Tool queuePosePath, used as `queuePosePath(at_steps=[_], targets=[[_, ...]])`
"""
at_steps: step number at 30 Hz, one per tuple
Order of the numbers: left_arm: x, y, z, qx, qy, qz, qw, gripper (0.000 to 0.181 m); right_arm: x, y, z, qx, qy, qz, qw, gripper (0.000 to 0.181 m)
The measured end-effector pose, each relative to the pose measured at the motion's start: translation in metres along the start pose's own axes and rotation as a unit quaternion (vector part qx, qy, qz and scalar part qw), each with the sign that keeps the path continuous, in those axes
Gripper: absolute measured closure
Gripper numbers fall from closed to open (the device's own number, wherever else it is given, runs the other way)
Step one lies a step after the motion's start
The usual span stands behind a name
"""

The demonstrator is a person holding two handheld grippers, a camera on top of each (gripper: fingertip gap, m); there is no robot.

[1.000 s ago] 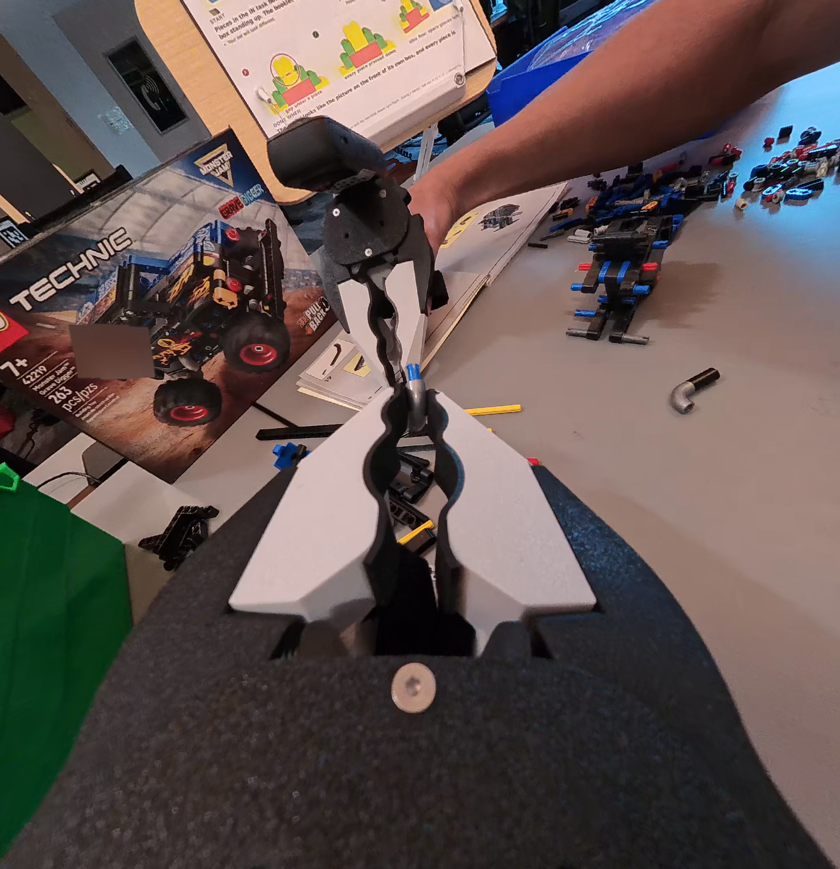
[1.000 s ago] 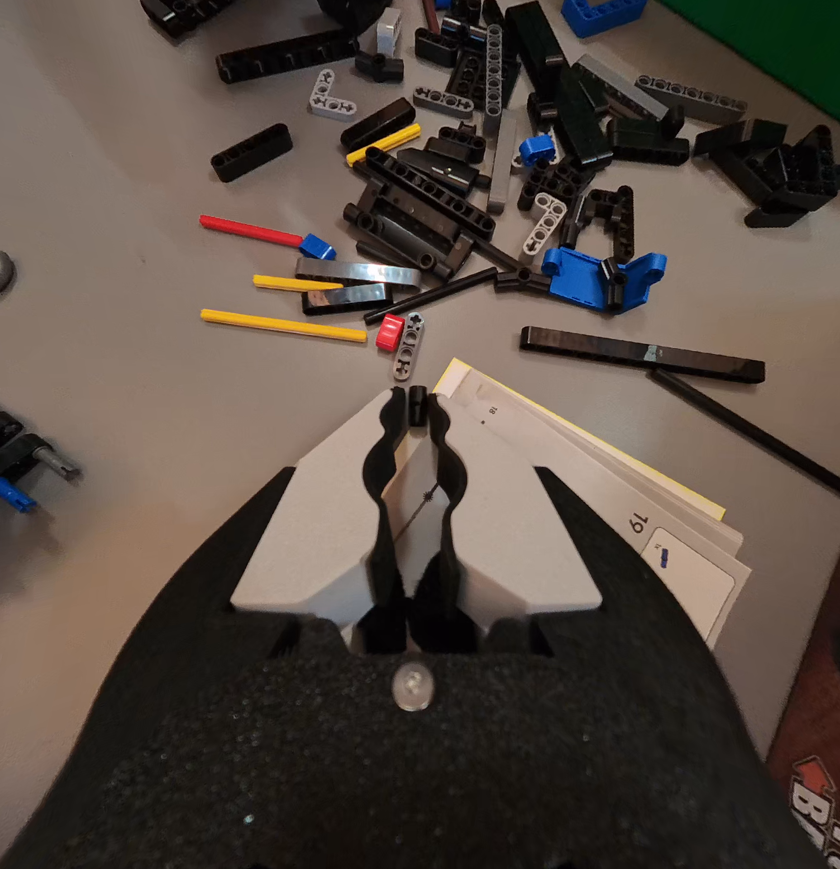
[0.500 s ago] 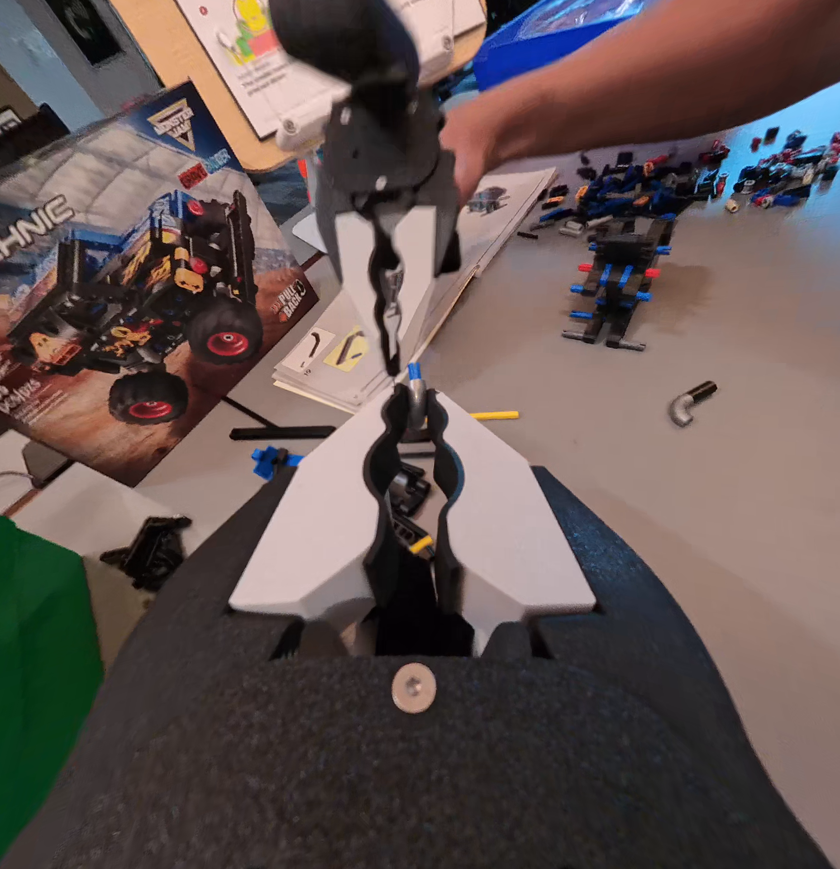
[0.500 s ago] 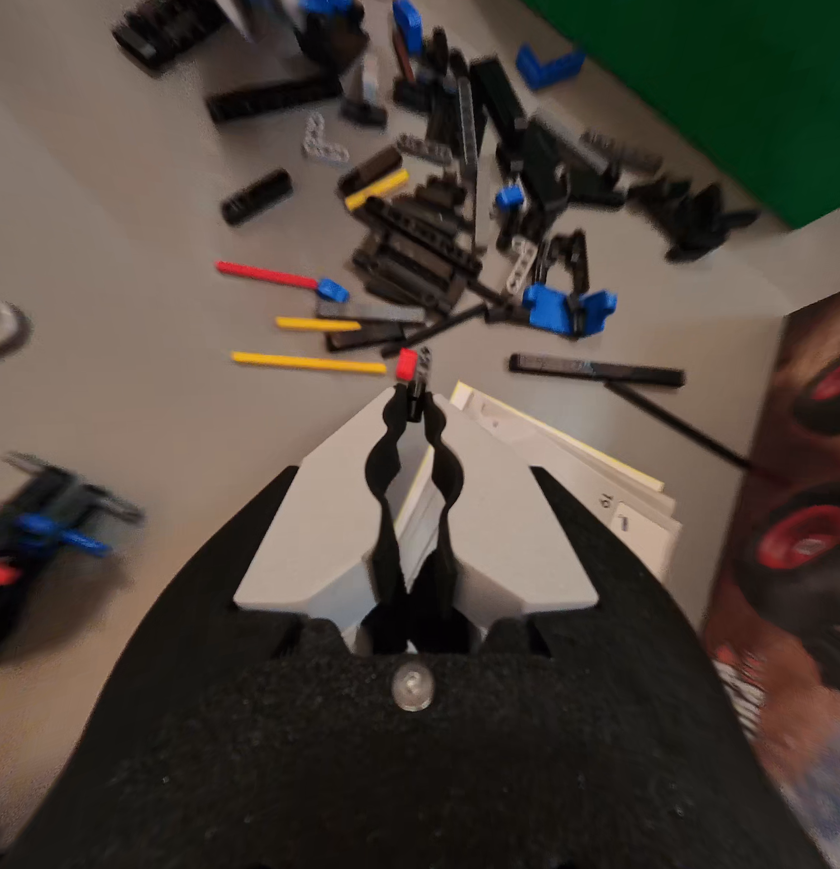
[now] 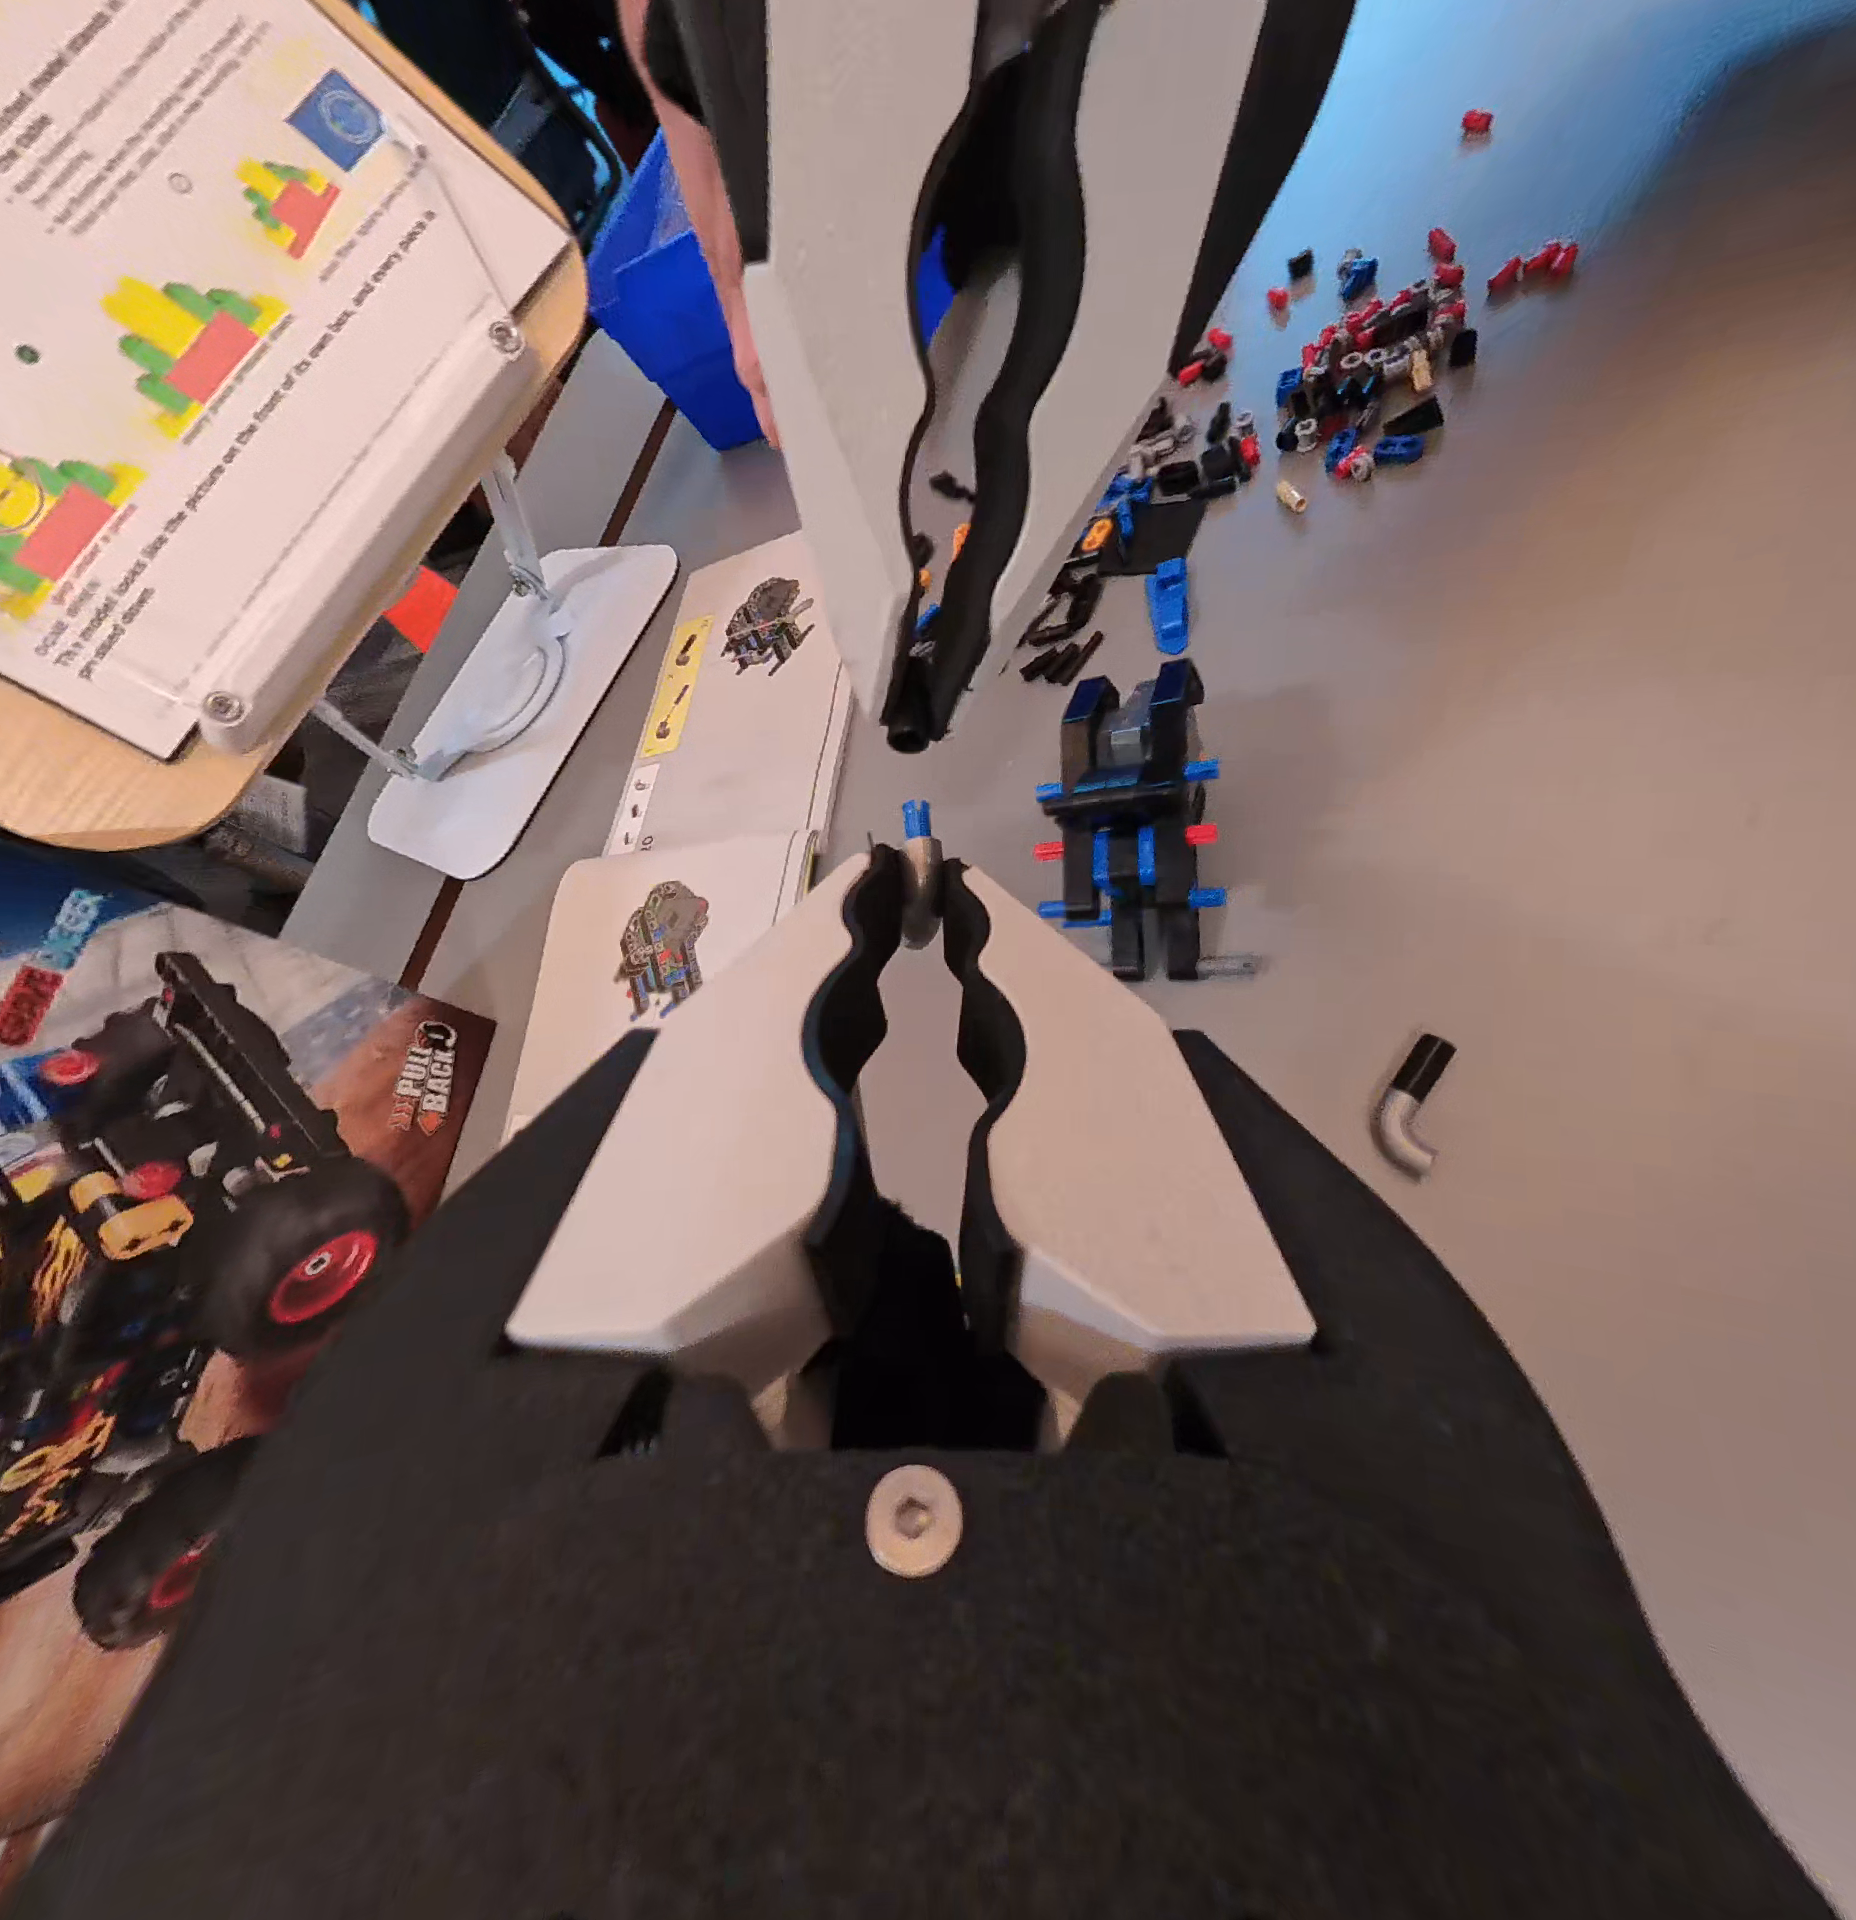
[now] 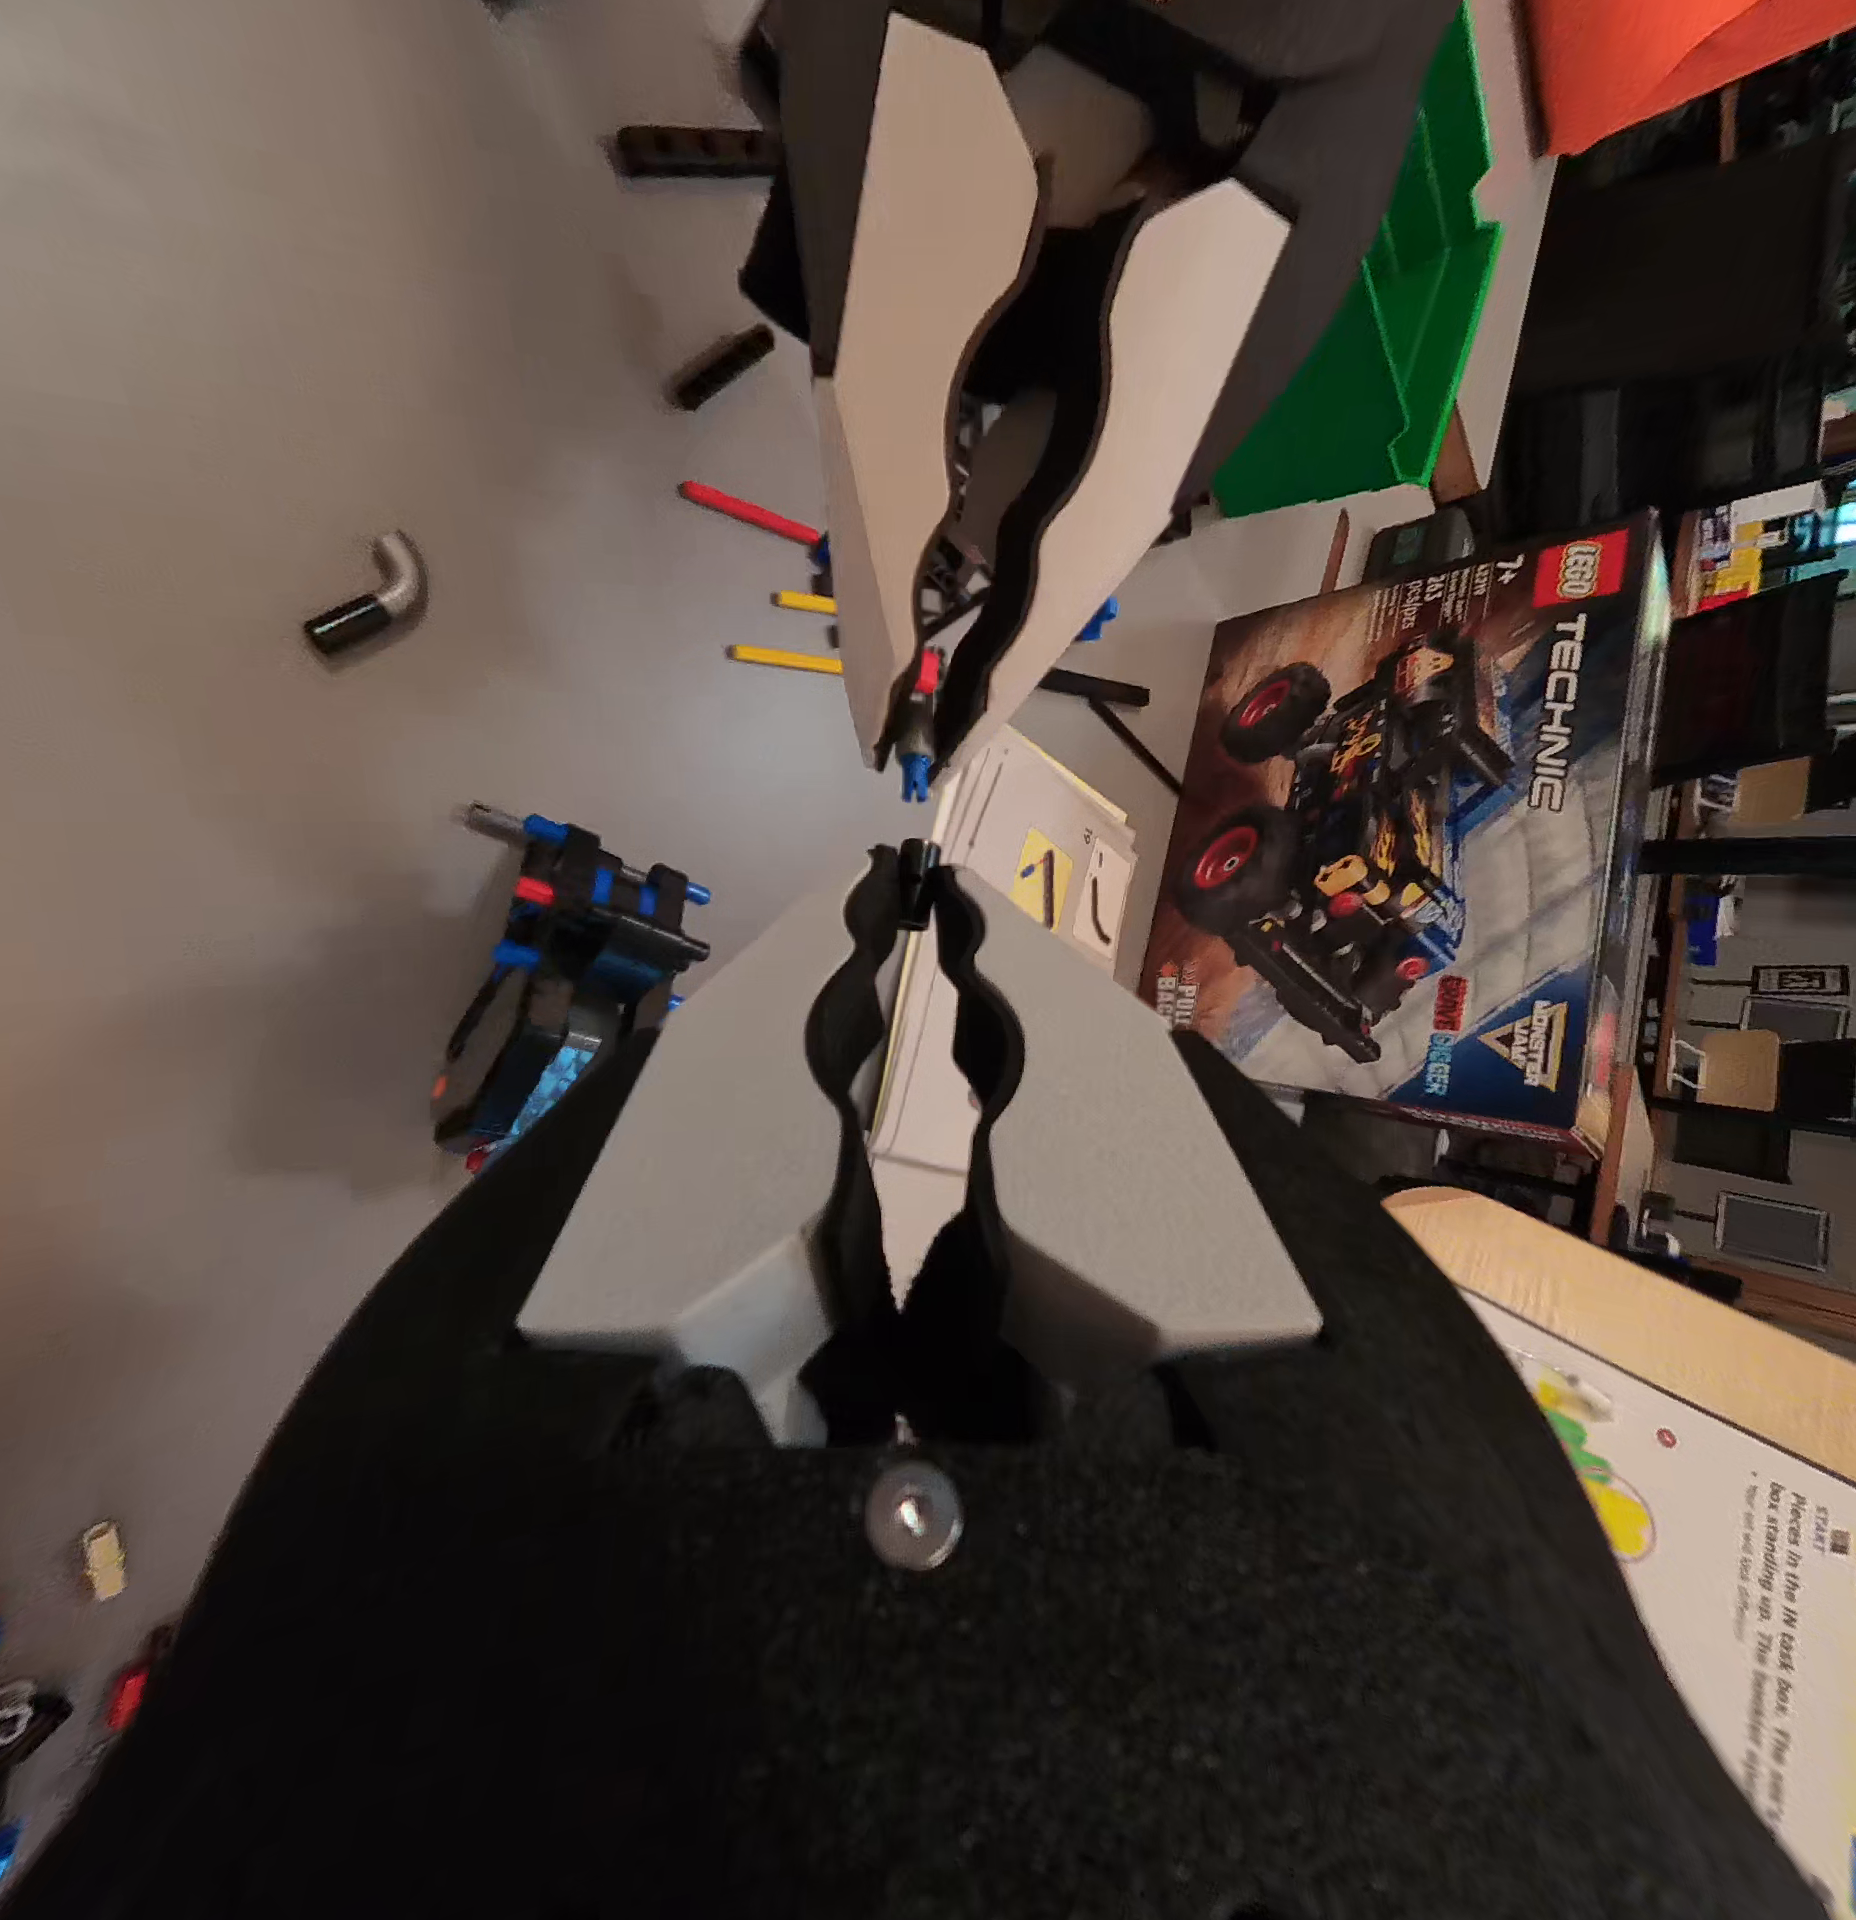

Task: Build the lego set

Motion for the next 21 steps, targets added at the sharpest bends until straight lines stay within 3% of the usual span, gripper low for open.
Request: queuePosePath(at_steps=[15,21], targets=[[0.001,0.012,0.001,0.012,0.005,-0.022,1.000,0.175,0.005,0.010,-0.010,-0.014,0.003,0.006,1.000,0.175],[0.004,0.016,0.005,0.013,0.047,-0.043,0.998,0.175,0.007,0.011,-0.016,-0.042,0.029,0.019,0.999,0.175]])
Point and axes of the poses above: each gripper's, where its closed fingertips meet, y out along the fingers, x out of its underside, z = x × y across the jaws, the point moved 5 cm from there along -y, back along the fingers, and after that the axes turned 12 degrees about x, right-handed, at the moved point
